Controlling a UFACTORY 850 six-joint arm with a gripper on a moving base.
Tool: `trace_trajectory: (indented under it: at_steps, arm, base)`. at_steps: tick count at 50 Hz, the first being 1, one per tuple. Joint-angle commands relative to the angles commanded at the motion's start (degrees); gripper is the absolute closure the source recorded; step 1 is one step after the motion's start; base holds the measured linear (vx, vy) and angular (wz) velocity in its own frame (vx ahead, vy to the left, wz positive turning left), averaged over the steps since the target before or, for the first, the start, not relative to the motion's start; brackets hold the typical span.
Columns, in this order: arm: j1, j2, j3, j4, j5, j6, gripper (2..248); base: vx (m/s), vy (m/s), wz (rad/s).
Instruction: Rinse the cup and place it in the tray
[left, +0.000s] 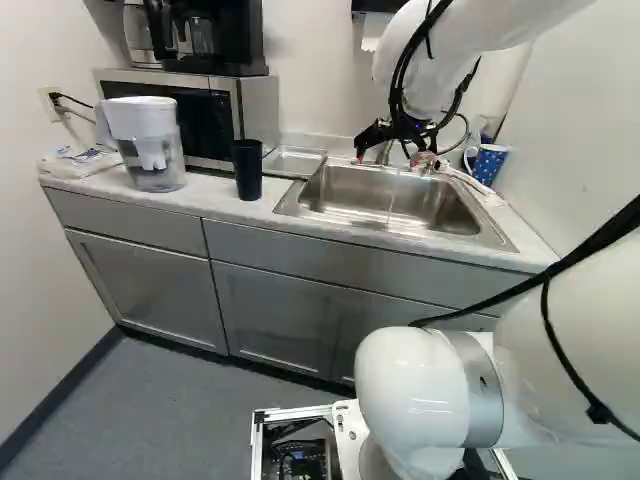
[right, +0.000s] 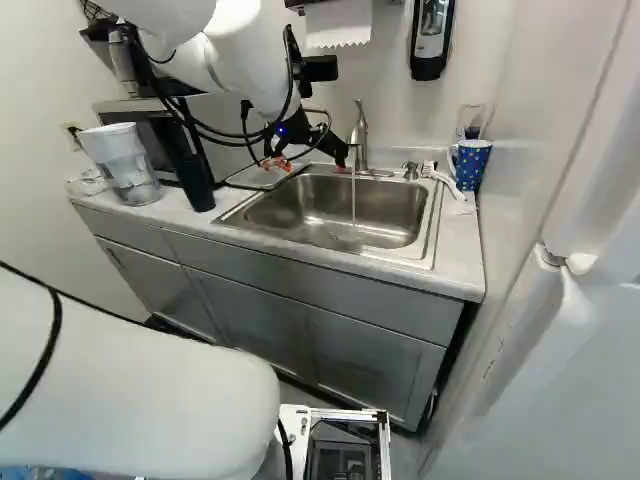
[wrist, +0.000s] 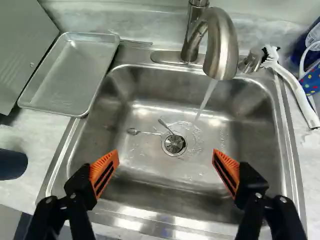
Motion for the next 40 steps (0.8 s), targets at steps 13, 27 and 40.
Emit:
trace_trajectory:
  at_steps: [13, 27, 40]
  arm:
    - [1.2, -2.0, -1.6, 0.0, 0.0, 0.0, 3]
    - [3.1, -4.4, -4.2, 0.0, 0.0, 0.0, 3]
    - [4.9, -5.1, -6.5, 0.0, 0.0, 0.0, 3]
  base:
    - [0.0, 0.0, 0.0]
    - [0.0, 0.0, 0.0]
    - [0.0, 0.0, 0.0]
